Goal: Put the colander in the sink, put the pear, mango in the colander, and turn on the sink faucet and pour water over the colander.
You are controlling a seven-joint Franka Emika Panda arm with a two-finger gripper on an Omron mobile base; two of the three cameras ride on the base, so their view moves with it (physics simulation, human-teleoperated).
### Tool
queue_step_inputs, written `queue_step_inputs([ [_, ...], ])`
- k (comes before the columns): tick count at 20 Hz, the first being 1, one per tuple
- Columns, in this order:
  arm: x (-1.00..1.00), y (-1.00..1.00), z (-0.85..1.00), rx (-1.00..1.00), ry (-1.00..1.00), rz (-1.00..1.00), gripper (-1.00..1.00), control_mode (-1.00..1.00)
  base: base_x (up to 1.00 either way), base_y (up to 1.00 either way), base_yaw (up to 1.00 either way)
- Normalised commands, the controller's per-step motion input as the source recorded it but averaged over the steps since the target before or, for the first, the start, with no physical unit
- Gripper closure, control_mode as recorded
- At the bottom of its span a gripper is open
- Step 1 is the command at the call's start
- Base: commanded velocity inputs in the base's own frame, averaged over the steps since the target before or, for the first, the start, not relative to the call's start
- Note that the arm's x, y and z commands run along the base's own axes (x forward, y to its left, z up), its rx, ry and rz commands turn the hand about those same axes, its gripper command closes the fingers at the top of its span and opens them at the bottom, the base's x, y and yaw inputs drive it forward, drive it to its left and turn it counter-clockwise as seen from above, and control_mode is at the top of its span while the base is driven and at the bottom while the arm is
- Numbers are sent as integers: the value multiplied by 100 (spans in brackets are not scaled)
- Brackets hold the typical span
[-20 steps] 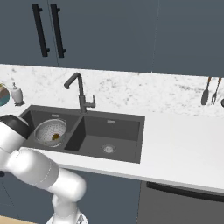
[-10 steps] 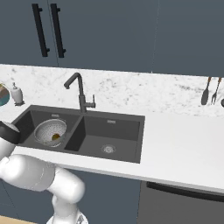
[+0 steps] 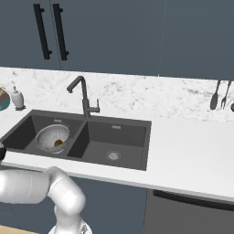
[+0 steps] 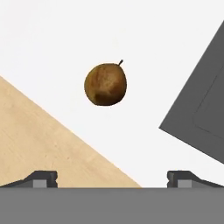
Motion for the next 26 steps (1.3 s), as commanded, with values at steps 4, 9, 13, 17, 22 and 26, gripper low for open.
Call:
queue_step_inputs([
  [4, 22, 39, -5, 0, 0, 0, -100, -100, 0, 0, 0],
  [9, 17, 39, -11, 0, 1, 0, -100, -100, 0, 0, 0],
  [13, 11, 16, -25, -4, 0, 0, -100, -100, 0, 0, 0],
  [17, 7, 16, -23, -5, 0, 0, -100, -100, 0, 0, 0],
  [22, 9, 18, -17, -2, 0, 0, -100, -100, 0, 0, 0],
  [26, 14, 12, -17, 0, 0, 0, -100, -100, 0, 0, 0],
])
